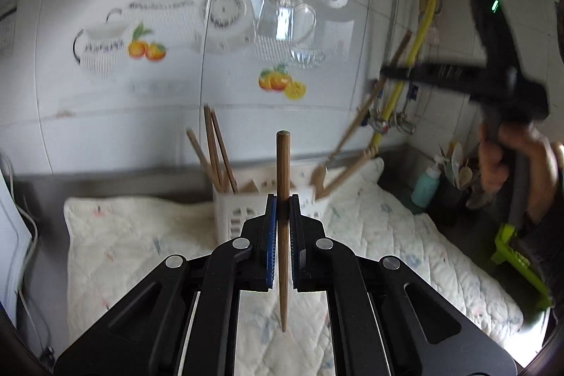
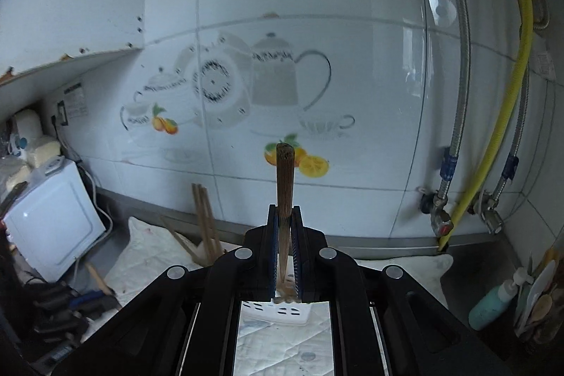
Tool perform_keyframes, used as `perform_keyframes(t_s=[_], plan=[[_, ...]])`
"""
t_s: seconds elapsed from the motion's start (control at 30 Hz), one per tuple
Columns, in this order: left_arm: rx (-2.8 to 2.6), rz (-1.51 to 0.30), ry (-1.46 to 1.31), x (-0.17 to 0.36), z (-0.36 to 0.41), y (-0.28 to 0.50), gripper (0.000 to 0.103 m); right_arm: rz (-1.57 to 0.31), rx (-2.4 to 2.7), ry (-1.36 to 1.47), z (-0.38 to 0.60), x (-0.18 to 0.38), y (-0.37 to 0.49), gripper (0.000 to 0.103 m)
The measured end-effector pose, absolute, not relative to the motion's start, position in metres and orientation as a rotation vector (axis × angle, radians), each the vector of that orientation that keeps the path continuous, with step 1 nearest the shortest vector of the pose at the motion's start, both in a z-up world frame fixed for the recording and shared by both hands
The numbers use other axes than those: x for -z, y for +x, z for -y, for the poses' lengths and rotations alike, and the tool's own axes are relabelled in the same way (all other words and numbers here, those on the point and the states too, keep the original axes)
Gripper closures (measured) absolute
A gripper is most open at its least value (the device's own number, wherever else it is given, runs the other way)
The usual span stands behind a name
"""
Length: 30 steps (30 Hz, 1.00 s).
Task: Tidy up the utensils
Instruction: 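Lower both chopsticks into the holder and open both tools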
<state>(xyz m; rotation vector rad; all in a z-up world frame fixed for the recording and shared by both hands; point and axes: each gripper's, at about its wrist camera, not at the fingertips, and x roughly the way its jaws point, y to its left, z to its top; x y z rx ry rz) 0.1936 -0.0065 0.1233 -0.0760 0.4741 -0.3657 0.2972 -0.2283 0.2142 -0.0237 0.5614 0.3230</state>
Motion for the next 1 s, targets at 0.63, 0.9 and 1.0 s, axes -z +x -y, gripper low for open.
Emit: perform_keyframes(t_s=[0.63,0.9,1.0], plan=[[0.227,-0.238,-0.042,-0.203,0.019,0.281,0.098,-0.709,-0.336,-0.082,0.235,-0.142,0.342,0.095],[0.189,-0.248,-0.077,-0.178,0.020,0.305,0.098,-0.654,-0.343,-0.104,0.239,-0.152,0.329,0.080],[0.189,-0.262,-0.093,-0.170,0.017,0.311,0.098,-0.632,-0.354,-0.106,0.240,-0.156,0.320,0.075]])
